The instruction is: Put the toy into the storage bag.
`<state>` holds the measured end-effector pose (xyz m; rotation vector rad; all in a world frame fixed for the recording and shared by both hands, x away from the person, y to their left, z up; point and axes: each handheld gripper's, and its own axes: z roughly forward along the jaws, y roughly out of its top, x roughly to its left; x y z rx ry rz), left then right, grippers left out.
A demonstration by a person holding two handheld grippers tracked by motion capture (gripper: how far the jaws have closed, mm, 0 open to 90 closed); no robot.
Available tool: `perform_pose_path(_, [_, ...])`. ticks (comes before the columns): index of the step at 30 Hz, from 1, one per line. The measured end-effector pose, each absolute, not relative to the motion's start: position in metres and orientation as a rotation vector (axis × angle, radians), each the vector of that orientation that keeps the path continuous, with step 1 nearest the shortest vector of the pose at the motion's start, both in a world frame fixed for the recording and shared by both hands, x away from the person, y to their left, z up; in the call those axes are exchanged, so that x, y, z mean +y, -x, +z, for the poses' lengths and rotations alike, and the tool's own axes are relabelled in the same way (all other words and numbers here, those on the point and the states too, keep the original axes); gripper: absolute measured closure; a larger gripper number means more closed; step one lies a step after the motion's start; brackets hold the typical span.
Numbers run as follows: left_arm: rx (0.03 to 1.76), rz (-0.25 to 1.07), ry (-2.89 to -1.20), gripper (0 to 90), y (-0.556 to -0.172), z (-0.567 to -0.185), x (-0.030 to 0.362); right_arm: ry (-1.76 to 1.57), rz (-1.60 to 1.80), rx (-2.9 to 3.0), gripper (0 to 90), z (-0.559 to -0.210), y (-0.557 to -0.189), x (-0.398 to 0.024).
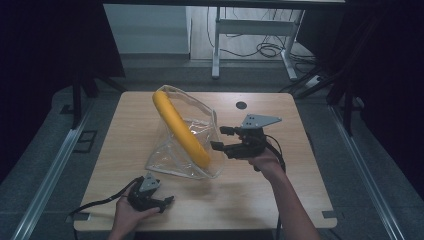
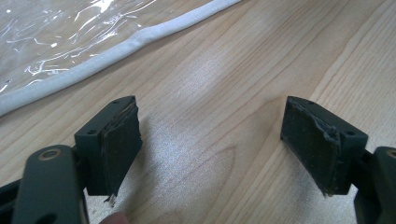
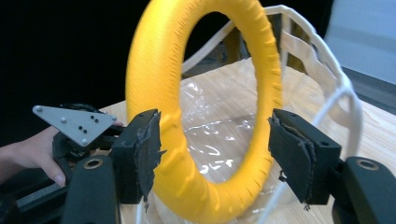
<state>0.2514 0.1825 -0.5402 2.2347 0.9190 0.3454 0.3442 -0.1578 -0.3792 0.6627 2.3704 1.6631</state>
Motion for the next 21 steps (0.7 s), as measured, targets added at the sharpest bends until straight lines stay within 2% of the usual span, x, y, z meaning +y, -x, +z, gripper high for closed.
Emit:
perform_pose_path(10, [0.923,0.343,-2.233,19.9,-0.251,-0.541,0.182,-0.729,1.649,2.339,34.8,-0.402,-0.342,-0.179])
perform_pose_path(21, [0.918,0.345,-2.238,19.9,-0.252,-0.54,0.183,-0.743,1.64,2.346,34.6,-0.408,-0.343,-0.178])
